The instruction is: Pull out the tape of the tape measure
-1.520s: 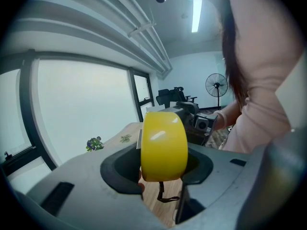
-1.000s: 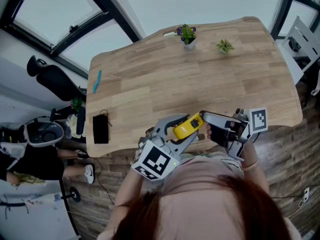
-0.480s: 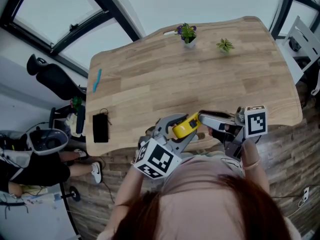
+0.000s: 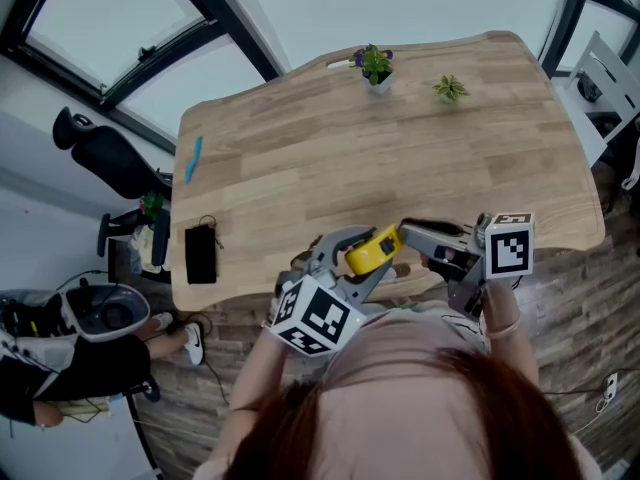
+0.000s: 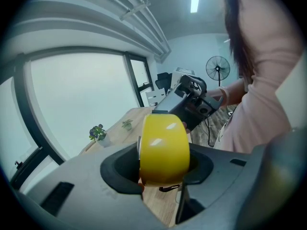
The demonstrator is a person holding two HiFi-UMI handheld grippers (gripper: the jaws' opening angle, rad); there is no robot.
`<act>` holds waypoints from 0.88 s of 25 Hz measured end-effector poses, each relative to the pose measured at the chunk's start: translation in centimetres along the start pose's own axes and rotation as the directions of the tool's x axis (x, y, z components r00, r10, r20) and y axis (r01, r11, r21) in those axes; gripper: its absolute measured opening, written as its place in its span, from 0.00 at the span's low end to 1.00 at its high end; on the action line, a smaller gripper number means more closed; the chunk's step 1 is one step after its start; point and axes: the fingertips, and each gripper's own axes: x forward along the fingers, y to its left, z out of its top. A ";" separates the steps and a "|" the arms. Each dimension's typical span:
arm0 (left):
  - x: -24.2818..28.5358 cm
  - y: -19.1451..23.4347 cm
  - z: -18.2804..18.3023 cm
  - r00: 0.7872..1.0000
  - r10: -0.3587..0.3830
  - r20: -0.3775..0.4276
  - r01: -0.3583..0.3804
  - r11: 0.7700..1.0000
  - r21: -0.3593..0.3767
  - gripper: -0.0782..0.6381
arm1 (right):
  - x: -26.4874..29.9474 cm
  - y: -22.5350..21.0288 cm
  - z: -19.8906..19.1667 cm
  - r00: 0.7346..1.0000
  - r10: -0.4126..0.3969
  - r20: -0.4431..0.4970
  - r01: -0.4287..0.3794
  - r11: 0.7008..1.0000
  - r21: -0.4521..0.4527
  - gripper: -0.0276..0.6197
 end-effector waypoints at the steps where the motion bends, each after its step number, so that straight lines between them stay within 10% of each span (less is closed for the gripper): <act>1: 0.0 0.0 -0.1 1.000 0.001 -0.004 -0.001 1.000 0.002 0.35 | 0.0 -0.1 0.0 1.000 -0.015 -0.002 0.015 1.000 -0.016 0.14; 22: -0.4 0.1 -2.4 0.997 0.005 -0.077 -0.003 1.000 0.027 0.35 | -1.2 -1.4 1.0 0.994 -0.082 0.066 0.086 0.995 -0.054 0.13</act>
